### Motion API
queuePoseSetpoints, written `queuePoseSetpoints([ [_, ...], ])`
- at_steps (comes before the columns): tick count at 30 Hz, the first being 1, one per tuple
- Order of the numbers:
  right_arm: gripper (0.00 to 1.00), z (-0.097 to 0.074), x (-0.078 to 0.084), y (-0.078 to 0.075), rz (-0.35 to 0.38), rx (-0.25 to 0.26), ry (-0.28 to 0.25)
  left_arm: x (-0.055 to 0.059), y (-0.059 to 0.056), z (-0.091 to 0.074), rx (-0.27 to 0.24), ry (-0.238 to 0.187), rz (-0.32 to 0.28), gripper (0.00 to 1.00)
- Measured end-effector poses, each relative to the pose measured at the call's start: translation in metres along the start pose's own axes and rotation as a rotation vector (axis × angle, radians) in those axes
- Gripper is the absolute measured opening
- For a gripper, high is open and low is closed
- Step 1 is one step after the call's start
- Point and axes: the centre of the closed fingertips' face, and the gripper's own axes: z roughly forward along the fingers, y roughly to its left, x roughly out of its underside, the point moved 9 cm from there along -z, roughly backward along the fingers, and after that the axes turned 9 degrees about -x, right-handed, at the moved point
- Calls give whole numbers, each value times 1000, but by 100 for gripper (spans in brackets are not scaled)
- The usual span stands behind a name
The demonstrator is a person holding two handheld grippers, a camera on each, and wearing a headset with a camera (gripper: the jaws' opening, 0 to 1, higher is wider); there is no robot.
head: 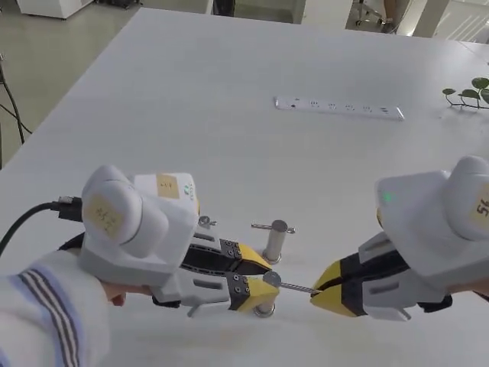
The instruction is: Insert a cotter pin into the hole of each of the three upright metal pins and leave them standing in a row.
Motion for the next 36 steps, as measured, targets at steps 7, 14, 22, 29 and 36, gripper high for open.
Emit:
queuePoseSetpoints([
  [7,0,1,-2,1,1,0,-1,1,0,0,-1,3,3,10],
  [14,0,3,-7,0,-1,-1,-5,1,-1,0,-4,4,4,10],
  [22,0,7,-14,0,-36,-9,11,1,-2,0,-6,7,2,10],
  [29,0,10,-18,-2,-66,-15,29,1,-2,0,-7,8,7,10],
  [36,0,15,-23,-5,-104,-35,47,1,-2,2,-14,14,21,10],
])
